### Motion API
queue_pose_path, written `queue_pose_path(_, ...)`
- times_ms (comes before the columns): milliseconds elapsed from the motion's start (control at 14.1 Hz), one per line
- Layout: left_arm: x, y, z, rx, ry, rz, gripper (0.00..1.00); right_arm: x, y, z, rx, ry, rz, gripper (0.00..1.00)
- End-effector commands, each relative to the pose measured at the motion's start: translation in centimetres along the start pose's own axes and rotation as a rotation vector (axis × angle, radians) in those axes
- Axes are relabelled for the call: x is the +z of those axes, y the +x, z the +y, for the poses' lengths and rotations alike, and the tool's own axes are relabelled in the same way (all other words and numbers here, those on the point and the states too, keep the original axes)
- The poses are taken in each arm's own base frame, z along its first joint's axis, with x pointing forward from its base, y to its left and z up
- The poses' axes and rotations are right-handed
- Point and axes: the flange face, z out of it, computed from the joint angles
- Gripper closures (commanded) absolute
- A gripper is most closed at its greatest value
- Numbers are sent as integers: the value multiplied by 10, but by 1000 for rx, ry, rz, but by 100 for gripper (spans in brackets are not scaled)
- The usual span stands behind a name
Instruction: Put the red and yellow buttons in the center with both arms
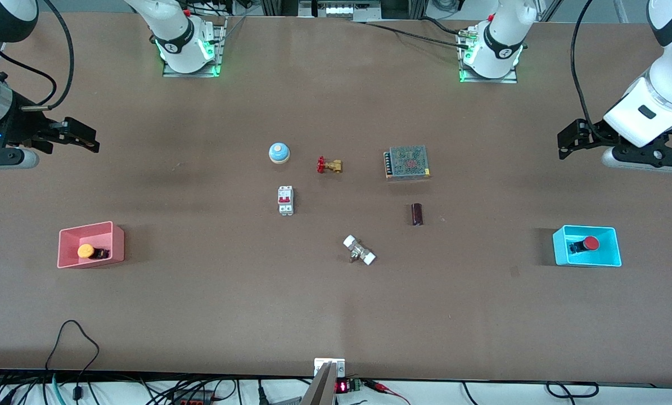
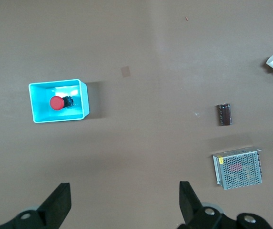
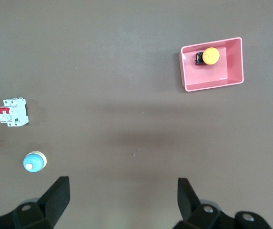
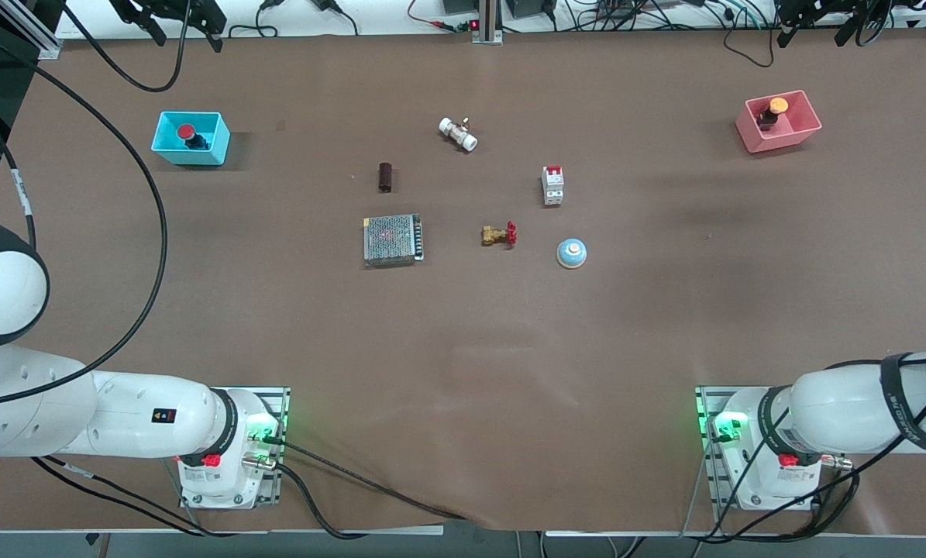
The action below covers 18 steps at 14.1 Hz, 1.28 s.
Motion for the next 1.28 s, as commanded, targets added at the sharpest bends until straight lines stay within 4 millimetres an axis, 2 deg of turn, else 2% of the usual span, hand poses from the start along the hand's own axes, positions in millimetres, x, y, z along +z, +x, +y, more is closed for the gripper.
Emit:
queue_pose_path(0,-7,-4,2,13,21,-1,0,-3,-1,3,22,12,-5,0)
queue_pose_path(426,-6,-7,9,20,19,-20,0,1,3,6,25,13,-1,0)
queue_pose_path(567,-6,-6,9,18,19,-20,0,4,5,14,-14,17,0,0)
queue_pose_path(780,-5,-6,10,18,17,-23,0,30,18,24,-69,18,-39,0)
queue_pose_path(1064,19,-1,-5,-8,8,-93,0,76,51,48,-92,-41,-19,0)
queue_pose_path(1135,30,1,-14,-24,6,-120,0,89,59,53,-95,-67,-14,0)
queue_pose_path(1206,58,10,-28,-46,2,-168,0,103,68,57,-100,-91,-8,0)
